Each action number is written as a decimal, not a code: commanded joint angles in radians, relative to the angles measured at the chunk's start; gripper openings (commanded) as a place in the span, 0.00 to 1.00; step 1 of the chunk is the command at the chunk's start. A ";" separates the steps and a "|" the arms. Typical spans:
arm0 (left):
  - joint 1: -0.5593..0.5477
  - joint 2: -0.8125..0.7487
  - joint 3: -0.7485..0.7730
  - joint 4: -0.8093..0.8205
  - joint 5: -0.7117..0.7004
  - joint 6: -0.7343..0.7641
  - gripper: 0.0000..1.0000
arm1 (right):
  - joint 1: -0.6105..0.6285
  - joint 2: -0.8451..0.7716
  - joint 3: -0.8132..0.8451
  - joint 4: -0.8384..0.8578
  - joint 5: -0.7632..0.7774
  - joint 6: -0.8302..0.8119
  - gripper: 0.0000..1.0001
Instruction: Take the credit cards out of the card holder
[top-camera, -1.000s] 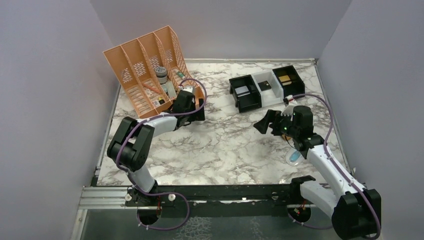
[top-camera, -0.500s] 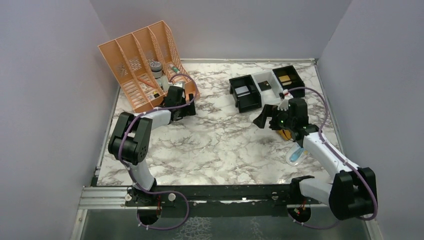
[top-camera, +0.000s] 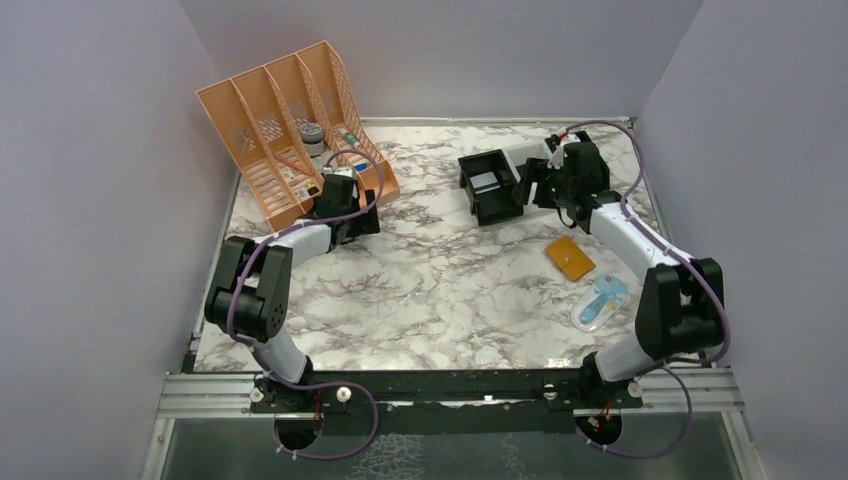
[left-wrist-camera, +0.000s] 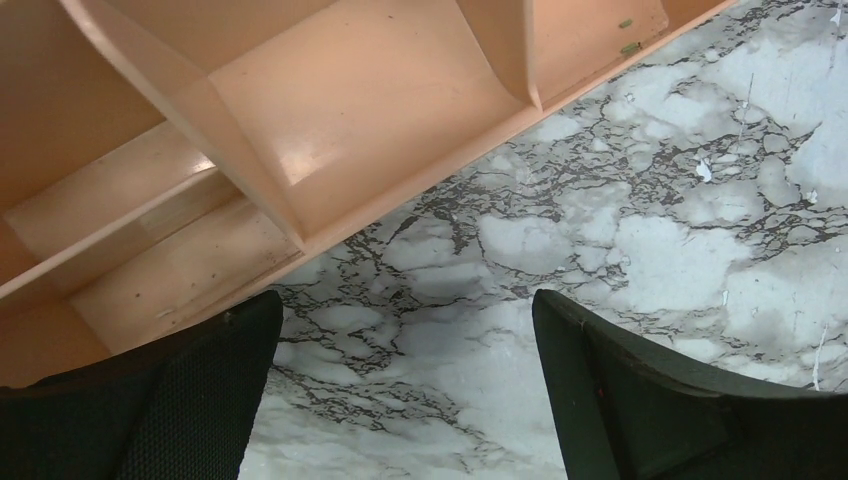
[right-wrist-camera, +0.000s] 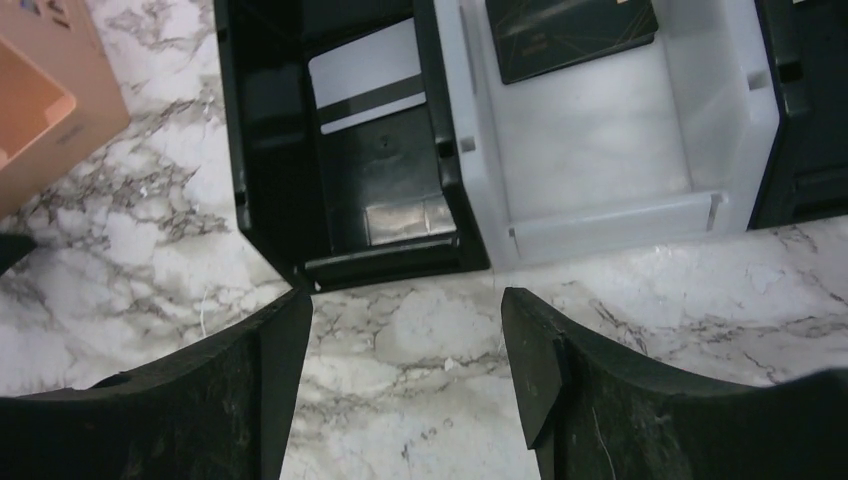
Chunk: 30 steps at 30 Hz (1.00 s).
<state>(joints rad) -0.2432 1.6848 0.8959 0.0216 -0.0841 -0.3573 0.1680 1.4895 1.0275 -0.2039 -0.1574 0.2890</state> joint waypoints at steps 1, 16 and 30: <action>0.016 -0.056 -0.022 0.007 -0.071 0.018 0.99 | -0.007 0.111 0.100 -0.016 0.056 -0.052 0.66; 0.028 -0.316 -0.181 0.012 0.181 -0.116 0.99 | -0.005 0.377 0.331 -0.131 0.065 -0.171 0.52; 0.027 -0.684 -0.208 -0.215 0.281 -0.137 0.99 | 0.049 0.387 0.342 -0.148 0.113 -0.159 0.34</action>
<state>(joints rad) -0.2180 1.0752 0.6949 -0.0998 0.1463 -0.4881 0.1852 1.8740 1.3399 -0.3412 -0.1020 0.1329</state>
